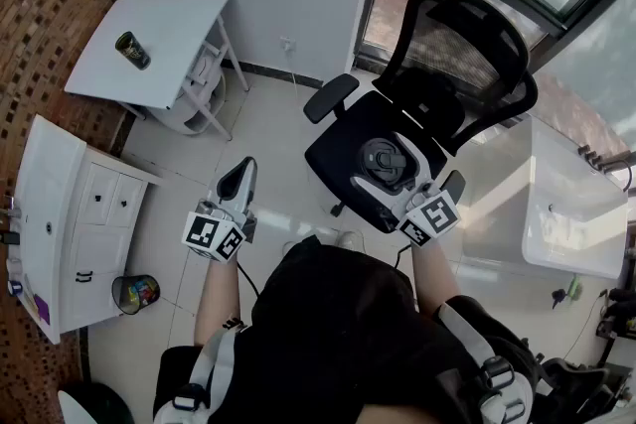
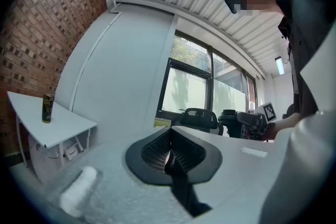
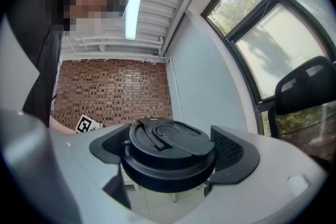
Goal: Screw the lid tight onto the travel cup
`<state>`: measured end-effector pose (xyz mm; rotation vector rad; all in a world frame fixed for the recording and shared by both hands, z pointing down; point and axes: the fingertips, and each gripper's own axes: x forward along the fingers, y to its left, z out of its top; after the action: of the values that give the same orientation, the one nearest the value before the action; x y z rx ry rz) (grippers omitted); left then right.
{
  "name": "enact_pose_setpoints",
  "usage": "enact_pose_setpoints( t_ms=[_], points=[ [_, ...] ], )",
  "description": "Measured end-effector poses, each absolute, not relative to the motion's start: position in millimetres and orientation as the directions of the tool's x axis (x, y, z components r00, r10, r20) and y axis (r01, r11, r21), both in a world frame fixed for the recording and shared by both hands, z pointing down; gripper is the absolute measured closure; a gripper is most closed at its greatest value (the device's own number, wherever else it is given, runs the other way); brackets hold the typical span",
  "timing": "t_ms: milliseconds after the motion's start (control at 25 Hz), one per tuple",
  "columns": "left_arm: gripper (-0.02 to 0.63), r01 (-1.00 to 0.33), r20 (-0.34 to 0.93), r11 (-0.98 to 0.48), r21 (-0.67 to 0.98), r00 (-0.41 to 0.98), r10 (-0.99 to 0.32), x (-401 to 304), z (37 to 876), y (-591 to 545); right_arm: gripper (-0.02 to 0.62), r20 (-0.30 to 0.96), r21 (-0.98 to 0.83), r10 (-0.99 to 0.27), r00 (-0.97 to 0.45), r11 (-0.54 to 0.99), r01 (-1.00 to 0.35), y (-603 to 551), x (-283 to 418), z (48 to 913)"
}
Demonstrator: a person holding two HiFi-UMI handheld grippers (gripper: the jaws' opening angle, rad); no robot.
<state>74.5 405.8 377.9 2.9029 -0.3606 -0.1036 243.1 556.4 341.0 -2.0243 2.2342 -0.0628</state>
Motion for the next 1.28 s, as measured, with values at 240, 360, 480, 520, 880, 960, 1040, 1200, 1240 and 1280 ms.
enact_pose_setpoints(
  t_ms=[240, 360, 480, 520, 880, 960, 1040, 1200, 1240, 1280],
  points=[
    [0.603, -0.267, -0.056, -0.940, 0.214, 0.957, -0.285, 39.7, 374.9, 390.7, 0.117, -0.069, -0.106, -0.987, -0.144, 0.151, -0.983, 530.1, 209.1, 340.0],
    [0.603, -0.291, -0.067, -0.935, 0.204, 0.949, -0.309, 19.6, 371.1, 385.5, 0.117, -0.064, -0.097, -0.980, -0.186, 0.192, -0.977, 515.5, 187.4, 341.0],
    [0.604, -0.321, -0.059, -0.928, 0.189, 0.940, -0.337, 1.4, 365.3, 382.0, 0.117, -0.065, -0.093, -0.972, -0.226, 0.231, -0.968, 503.4, 169.5, 341.5],
    [0.603, -0.332, -0.058, -0.925, 0.186, 0.936, -0.348, -5.2, 365.2, 380.4, 0.117, -0.067, -0.091, -0.969, -0.238, 0.243, -0.966, 499.7, 164.6, 341.8],
    [0.604, -0.466, -0.082, -0.860, 0.206, 0.868, -0.490, -41.9, 370.9, 377.7, 0.117, -0.070, -0.078, -0.927, -0.369, 0.374, -0.924, 472.8, 155.4, 341.7],
    [0.603, -0.488, -0.099, -0.851, 0.196, 0.853, -0.512, -38.6, 363.8, 381.5, 0.117, -0.080, -0.069, -0.913, -0.400, 0.405, -0.912, 468.5, 161.2, 334.6],
    [0.603, -0.507, -0.105, -0.843, 0.181, 0.842, -0.529, -34.3, 359.8, 385.4, 0.116, -0.085, -0.061, -0.898, -0.431, 0.436, -0.898, 464.6, 166.0, 330.3],
    [0.603, -0.561, -0.099, -0.808, 0.182, 0.807, -0.583, -28.1, 359.4, 392.1, 0.116, -0.079, -0.049, -0.866, -0.493, 0.498, -0.866, 460.6, 175.1, 329.0],
    [0.603, -0.572, -0.098, -0.799, 0.182, 0.798, -0.594, -26.7, 358.9, 393.9, 0.116, -0.081, -0.049, -0.859, -0.506, 0.510, -0.859, 459.1, 177.6, 328.3],
    [0.603, -0.582, -0.096, -0.793, 0.180, 0.792, -0.603, -25.3, 358.3, 395.8, 0.117, -0.085, -0.049, -0.852, -0.517, 0.522, -0.852, 457.6, 179.9, 327.4]
  ],
)
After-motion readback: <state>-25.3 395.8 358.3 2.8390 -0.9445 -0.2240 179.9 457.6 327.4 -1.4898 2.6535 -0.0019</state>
